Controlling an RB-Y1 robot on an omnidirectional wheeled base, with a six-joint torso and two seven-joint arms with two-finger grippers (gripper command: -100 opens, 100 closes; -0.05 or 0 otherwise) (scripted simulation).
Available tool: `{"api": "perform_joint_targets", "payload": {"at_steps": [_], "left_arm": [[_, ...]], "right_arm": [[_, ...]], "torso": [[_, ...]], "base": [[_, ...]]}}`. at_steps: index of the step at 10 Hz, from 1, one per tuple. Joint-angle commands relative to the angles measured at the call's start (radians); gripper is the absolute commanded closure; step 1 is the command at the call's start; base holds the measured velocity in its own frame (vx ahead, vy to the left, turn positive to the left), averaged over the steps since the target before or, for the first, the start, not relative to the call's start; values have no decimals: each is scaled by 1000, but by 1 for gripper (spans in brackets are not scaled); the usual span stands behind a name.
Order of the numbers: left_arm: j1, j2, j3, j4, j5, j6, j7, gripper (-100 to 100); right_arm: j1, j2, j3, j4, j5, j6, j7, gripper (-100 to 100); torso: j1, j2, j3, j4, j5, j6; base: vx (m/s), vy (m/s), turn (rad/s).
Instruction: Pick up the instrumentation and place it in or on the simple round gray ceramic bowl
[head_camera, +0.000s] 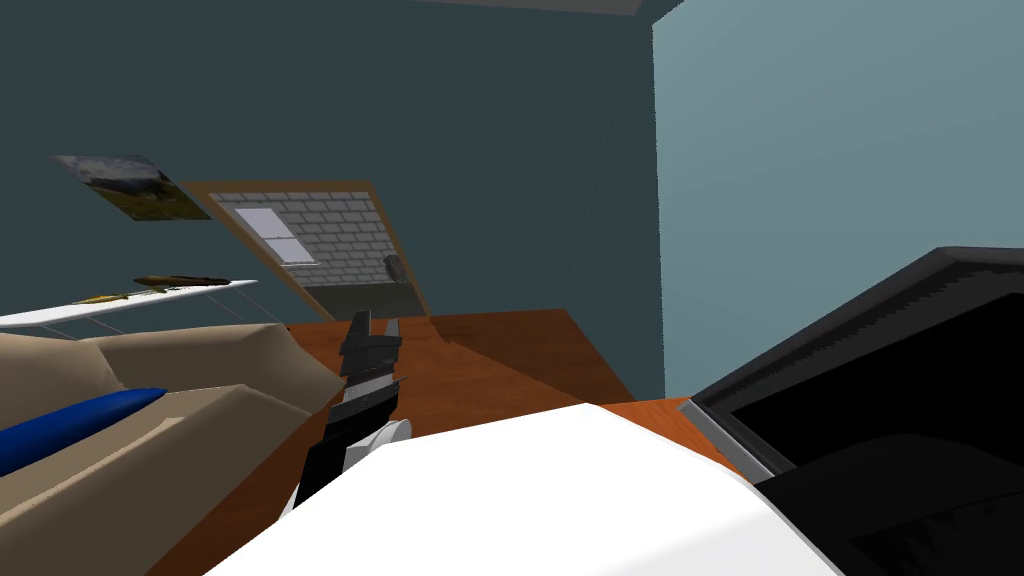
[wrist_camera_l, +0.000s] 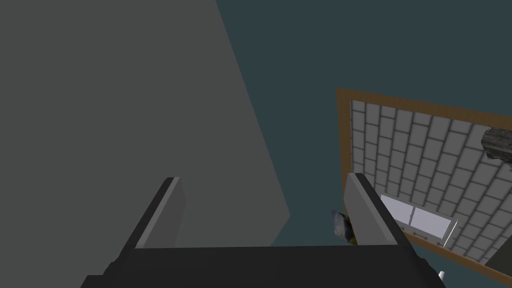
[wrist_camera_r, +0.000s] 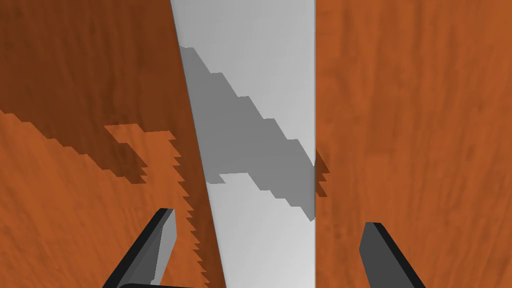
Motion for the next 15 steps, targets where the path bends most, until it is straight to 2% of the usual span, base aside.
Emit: {"api": "perform_joint_targets", "payload": {"at_steps": [1, 2, 6, 7, 8, 10, 11, 12, 13, 14, 15], "left_arm": [[0, 0, 0, 0, 0, 0, 0, 0], [0, 0, 0, 0, 0, 0, 0, 0], [0, 0, 0, 0, 0, 0, 0, 0], [0, 0, 0, 0, 0, 0, 0, 0], [0, 0, 0, 0, 0, 0, 0, 0], [0, 0, 0, 0, 0, 0, 0, 0], [0, 0, 0, 0, 0, 0, 0, 0], [0, 0, 0, 0, 0, 0, 0, 0], [0, 0, 0, 0, 0, 0, 0, 0], [0, 0, 0, 0, 0, 0, 0, 0], [0, 0, 0, 0, 0, 0, 0, 0]], "right_arm": [[0, 0, 0, 0, 0, 0, 0, -100], [0, 2, -1, 2, 0, 0, 1, 100], [0, 2, 0, 2, 1, 1, 2, 100], [0, 2, -1, 3, 1, 1, 2, 0], [-3, -29, 10, -23, -3, -5, -8, 100], [-5, -56, 18, -38, -7, -16, -14, 100], [0, -44, 10, -29, -6, -14, -7, 100], [0, -46, 11, -31, -7, -14, -7, 0], [4, -81, 9, -30, -3, -20, 0, 100], [8, -117, 5, -32, 4, -28, 12, 100], [8, -117, 5, -32, 4, -28, 12, 100]], "torso": [[0, 0, 0, 0, 0, 0], [1, 0, 0, 0, 0, 0], [1, 0, 0, 0, 0, 0], [1, 0, 0, 0, 0, 0], [1, 0, 0, 0, 0, 0], [2, 0, 0, 0, 1, 0], [3, 1, 0, 0, 1, 0], [3, 0, 0, 0, 1, 0], [2, 0, 0, 0, 1, 0], [6, -1, -1, 0, 3, 0], [12, -3, -2, -1, 4, -1]], "base": [[0, 0, 0], [0, 0, 0], [0, 0, 0], [0, 0, 0], [-5, 3, 3], [-4, 16, -12], [-1, 11, -8], [0, 0, 0], [24, 79, 1], [48, 160, -40], [50, 134, -23]]}}
